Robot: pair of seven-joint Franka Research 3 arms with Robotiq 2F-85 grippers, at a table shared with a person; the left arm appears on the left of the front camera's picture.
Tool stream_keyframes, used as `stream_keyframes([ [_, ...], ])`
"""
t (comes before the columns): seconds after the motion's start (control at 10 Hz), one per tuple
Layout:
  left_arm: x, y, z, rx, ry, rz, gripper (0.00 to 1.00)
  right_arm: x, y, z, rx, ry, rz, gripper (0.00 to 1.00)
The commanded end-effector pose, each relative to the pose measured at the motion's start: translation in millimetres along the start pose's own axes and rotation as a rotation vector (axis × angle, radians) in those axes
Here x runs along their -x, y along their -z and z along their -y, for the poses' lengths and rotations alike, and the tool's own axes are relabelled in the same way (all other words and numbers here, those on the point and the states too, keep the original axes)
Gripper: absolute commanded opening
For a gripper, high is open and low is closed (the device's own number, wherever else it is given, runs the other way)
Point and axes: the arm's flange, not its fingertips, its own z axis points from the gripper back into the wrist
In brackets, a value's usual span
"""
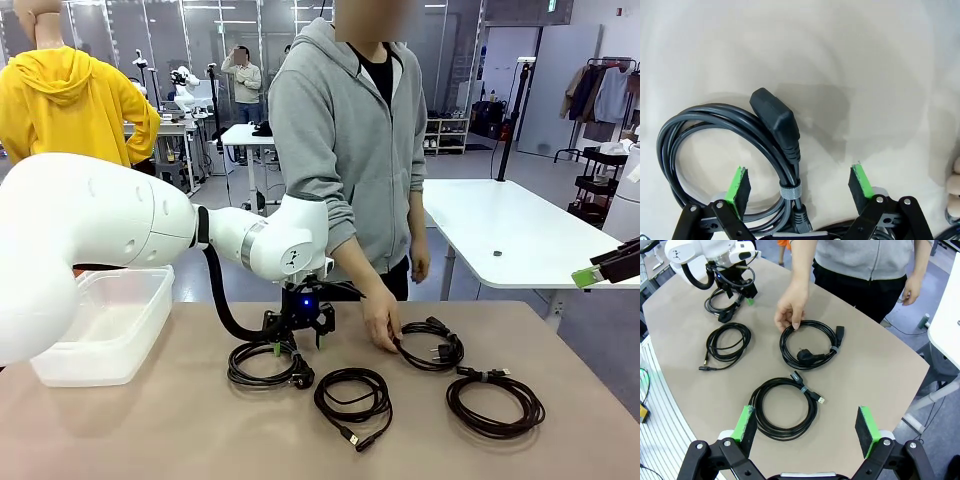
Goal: Organize and store the cables.
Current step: Place the Power Cable into the Organizing box.
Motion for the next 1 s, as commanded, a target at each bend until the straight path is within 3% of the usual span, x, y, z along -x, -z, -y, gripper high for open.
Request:
stream_keyframes([
  [0.0, -1.5, 4.2, -3.9, 0.03, 0.021, -0.019, 1.0, -2.6, -0.3, -1.3, -0.004, 0.019, -0.008, 1.0],
  [0.1, -0.7, 3.1, -5.3, 0.032, 0.024, -0.022, 0.79, -2.6, -0.3, -1.3, -0.004, 0.019, -0.008, 1.0],
  [0.3, 0.3, 2.0, -6.7, 0.027, 0.027, -0.038, 0.19, -2.6, -0.3, -1.3, -0.004, 0.019, -0.008, 1.0],
  [0.4, 0.1, 2.0, -6.3, 0.036, 0.02, -0.047, 0.0, -2.6, -0.3, -1.3, -0.004, 0.019, -0.008, 1.0],
  [0.7, -0.7, 3.2, -6.9, 0.042, 0.023, -0.039, 0.03, -2.6, -0.3, -1.3, -0.004, 0.019, -0.008, 1.0],
  [0.9, -1.3, 1.4, -8.4, 0.044, 0.018, -0.034, 0.0, -2.6, -0.3, -1.3, -0.004, 0.019, -0.008, 1.0],
])
